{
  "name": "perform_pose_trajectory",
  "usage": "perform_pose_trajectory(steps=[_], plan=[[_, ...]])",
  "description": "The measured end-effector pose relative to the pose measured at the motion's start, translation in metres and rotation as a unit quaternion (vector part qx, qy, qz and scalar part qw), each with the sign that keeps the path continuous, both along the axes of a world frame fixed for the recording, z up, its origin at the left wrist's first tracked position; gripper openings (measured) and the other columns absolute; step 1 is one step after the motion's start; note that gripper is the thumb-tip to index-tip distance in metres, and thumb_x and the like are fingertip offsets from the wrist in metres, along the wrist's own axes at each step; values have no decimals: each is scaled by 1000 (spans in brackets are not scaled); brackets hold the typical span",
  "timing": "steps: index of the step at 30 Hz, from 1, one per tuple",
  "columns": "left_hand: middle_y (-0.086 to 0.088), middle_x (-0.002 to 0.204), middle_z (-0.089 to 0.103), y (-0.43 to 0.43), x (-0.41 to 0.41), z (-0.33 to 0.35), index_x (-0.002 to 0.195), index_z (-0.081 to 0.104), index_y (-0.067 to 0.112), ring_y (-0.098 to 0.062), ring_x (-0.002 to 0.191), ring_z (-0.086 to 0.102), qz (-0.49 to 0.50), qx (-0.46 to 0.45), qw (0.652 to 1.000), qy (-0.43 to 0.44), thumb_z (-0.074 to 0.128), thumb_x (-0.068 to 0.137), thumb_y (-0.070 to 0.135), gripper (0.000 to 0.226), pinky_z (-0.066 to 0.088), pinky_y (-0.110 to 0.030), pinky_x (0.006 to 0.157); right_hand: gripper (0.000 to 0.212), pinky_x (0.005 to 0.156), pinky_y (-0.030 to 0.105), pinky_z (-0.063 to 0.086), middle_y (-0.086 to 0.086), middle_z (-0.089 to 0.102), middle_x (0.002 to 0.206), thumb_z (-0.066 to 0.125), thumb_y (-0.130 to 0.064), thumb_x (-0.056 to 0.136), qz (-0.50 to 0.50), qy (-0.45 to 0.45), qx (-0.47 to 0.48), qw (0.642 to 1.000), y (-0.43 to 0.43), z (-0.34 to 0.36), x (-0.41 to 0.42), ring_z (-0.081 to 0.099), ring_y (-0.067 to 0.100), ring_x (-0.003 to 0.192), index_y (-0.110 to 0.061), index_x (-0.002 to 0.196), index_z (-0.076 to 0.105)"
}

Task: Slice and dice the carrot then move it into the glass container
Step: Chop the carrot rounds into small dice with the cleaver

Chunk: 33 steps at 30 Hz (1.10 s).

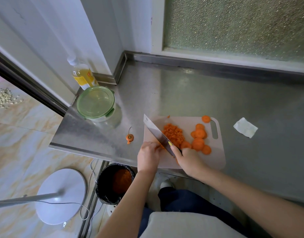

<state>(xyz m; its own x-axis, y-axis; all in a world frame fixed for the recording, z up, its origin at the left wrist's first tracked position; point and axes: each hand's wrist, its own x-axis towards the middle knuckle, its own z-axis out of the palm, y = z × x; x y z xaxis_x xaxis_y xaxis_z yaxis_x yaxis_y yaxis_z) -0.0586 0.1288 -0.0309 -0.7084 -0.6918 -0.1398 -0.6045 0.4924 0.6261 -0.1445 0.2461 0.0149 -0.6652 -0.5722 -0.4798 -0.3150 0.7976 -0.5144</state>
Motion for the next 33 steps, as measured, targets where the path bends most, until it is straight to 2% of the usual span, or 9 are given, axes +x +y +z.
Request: perform_pose_trajectory(steps=[3, 7, 17, 22, 25, 29, 33], plan=[[-12, 90, 66, 1, -1, 1, 85, 74, 6, -27, 87, 59, 6, 0, 1000, -6, 61, 84, 8, 14, 37, -22, 69, 64, 66, 29, 39, 20, 67, 92, 26, -52, 99, 5, 22, 23, 999, -3, -7, 2, 62, 34, 89, -2, 90, 65], [-10, 93, 65, -1, -2, 1, 89, 74, 8, -25, 87, 58, 5, 9, 1000, -22, 59, 86, 12, 16, 35, -20, 70, 66, 62, 27, 36, 17, 68, 89, 25, -51, 100, 12, 47, 39, 998, -10, -13, 4, 63, 32, 86, 0, 90, 66], [-11, 88, 66, -1, -2, -1, 88, 74, 9, -24, 80, 59, -4, -9, 1000, -3, 58, 88, 14, 17, 50, -29, 70, 64, 57, 27, 38, 16, 68, 84, 28, -52, 99, -5, 40, -3, 999, -19, -16, 9, 64, 30, 77, -1, 87, 65], [-3, 90, 68, 2, 1, -2, 88, 75, 17, -18, 86, 59, 10, -8, 1000, 13, 63, 86, 15, 12, 36, -13, 70, 63, 59, 27, 35, 15, 66, 86, 28, -50, 99, -20, 33, -6, 999, -17, -15, -1, 63, 32, 83, -1, 88, 65], [1, 91, 68, 1, 0, -5, 87, 75, 17, -16, 90, 58, 17, -7, 1000, 17, 63, 85, 13, 13, 32, -9, 72, 62, 61, 30, 40, 18, 66, 84, 30, -50, 99, -29, 38, -16, 999, -15, -13, -8, 63, 34, 82, 0, 84, 65], [-3, 93, 67, 1, -7, -2, 92, 74, 13, -19, 94, 56, 6, -5, 1000, 22, 62, 86, 11, 13, 32, -11, 73, 63, 66, 31, 40, 23, 67, 89, 32, -48, 100, -54, 32, -15, 998, -16, -13, -17, 62, 36, 87, 5, 91, 66], [-2, 100, 65, 0, -11, -1, 100, 71, 17, -17, 99, 54, 9, 27, 999, 21, 59, 88, 14, 17, 35, -16, 76, 63, 65, 32, 44, 13, 61, 76, 31, -50, 99, -58, 6, -14, 998, -17, -11, -16, 62, 33, 82, 2, 88, 66]])
